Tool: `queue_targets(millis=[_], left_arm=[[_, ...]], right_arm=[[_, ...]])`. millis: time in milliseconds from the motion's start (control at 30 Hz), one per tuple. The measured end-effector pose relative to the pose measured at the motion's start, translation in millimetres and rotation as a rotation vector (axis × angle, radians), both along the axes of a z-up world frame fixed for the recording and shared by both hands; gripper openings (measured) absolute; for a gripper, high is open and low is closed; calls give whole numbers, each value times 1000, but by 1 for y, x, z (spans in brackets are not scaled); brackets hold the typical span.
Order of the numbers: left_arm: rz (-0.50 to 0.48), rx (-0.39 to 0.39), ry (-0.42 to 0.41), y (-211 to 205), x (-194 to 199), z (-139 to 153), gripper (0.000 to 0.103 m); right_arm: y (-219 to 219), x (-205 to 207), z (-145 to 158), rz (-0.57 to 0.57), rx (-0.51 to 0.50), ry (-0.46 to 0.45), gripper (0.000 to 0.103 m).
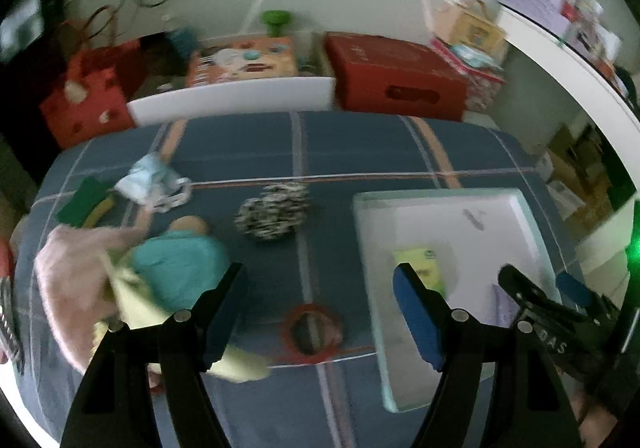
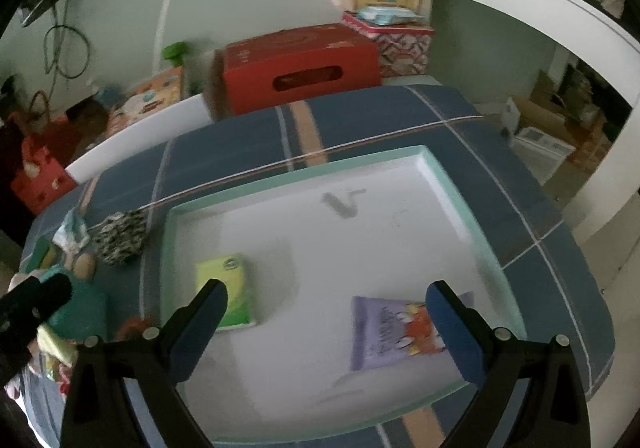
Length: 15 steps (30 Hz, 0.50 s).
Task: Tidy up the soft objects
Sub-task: 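Open right tool over tray while left tool releases tissue pack into tray, then move both tools back from the tray toward the pile of items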
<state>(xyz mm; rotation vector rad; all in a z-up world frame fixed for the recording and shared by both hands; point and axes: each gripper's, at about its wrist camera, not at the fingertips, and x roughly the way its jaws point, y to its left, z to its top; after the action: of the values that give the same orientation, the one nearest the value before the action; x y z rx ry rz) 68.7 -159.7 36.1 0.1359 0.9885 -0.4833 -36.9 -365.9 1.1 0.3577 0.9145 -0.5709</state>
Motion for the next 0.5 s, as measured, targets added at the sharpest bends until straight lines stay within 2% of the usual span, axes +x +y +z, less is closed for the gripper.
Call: queue_targets(millis=[233, 500], left_arm=[[178, 0, -24, 72, 13, 12, 76], [336, 6, -21, 142, 10, 5, 76]], right_arm=[[44, 15, 4, 142, 31, -24, 101], [99, 32, -2, 306, 84, -28, 101]])
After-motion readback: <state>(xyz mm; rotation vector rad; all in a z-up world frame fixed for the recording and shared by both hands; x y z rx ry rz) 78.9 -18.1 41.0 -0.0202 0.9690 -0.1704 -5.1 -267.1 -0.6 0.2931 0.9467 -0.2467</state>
